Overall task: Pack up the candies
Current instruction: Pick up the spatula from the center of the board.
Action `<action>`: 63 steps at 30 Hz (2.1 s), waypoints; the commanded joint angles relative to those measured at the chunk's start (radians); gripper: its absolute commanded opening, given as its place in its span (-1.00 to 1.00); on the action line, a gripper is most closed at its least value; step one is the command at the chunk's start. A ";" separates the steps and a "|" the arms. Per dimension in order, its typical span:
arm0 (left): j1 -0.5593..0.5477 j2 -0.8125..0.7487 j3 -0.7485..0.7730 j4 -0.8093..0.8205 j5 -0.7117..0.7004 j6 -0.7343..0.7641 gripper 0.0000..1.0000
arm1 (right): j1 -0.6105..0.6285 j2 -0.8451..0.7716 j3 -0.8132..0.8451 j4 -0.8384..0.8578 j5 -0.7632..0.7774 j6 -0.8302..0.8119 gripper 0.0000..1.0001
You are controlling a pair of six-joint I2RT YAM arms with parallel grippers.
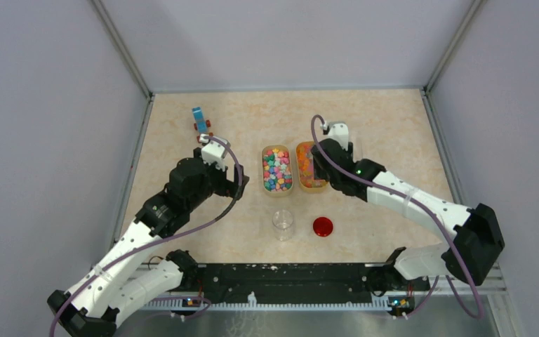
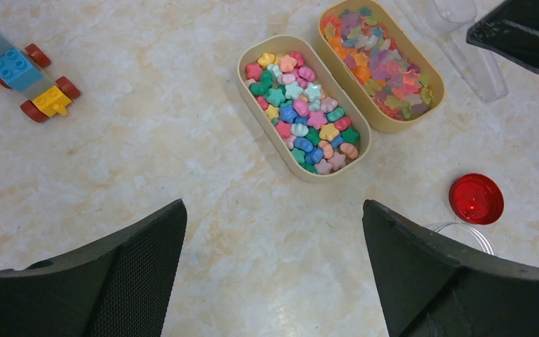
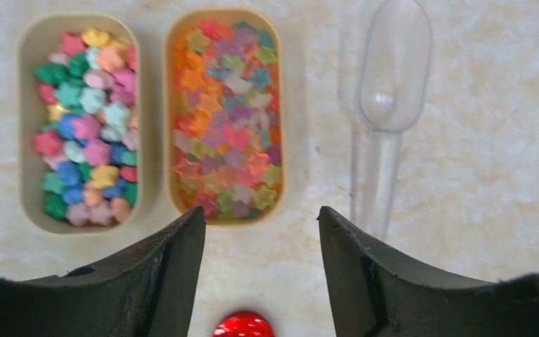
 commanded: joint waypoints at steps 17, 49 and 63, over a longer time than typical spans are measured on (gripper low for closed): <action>0.000 0.005 0.006 0.016 0.013 0.008 0.97 | -0.362 -0.174 -0.369 0.258 -0.251 -0.089 0.49; 0.000 0.015 0.002 0.021 0.030 0.015 0.97 | -0.475 0.213 -0.230 0.370 -0.245 -0.115 0.01; 0.000 0.010 0.002 0.021 0.026 0.017 0.97 | -0.479 0.244 -0.216 0.347 -0.255 -0.119 -0.44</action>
